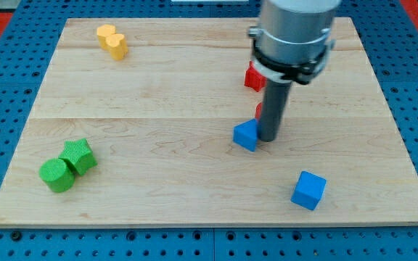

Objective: Slide red circle towards center

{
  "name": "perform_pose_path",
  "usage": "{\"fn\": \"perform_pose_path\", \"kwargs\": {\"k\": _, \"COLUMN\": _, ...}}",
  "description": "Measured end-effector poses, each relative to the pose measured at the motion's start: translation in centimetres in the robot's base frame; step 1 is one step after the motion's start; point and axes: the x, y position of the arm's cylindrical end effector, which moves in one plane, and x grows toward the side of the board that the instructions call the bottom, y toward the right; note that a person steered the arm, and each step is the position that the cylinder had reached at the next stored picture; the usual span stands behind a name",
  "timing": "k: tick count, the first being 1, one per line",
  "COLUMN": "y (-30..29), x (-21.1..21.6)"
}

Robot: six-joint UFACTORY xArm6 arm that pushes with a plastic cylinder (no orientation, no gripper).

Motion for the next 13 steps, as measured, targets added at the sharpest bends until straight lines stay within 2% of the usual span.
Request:
{"fn": "perform_pose_path", "kwargs": {"k": 1, "y": -0.9, "x": -0.7}}
{"fn": "perform_pose_path", "kwargs": {"k": 2, "y": 1.1, "x": -0.3}}
{"fn": "perform_pose_path", "kwargs": {"k": 4, "y": 7.5, "x": -2.5}}
{"fn": "perform_pose_path", "kwargs": {"k": 5, "y": 7.7, "x": -2.8}}
{"fn": "perform_pose_path", "kwargs": {"k": 6, "y": 1.4, "x": -3.0}}
{"fn": "perform_pose_path", "kwargs": {"k": 7, "y": -1.9, "x": -4.6}}
{"fn": "perform_pose_path", "kwargs": {"k": 8, "y": -2.6, "x": -4.3}}
{"fn": "perform_pose_path", "kwargs": {"k": 9, "y": -7.4, "x": -5.7}}
{"fn": "perform_pose_path", "kwargs": {"k": 10, "y": -7.2, "x": -9.1}}
{"fn": "perform_pose_path", "kwargs": {"k": 11, "y": -4.0, "x": -9.5}}
{"fn": "perform_pose_path", "kwargs": {"k": 13, "y": -3.4, "x": -7.8}}
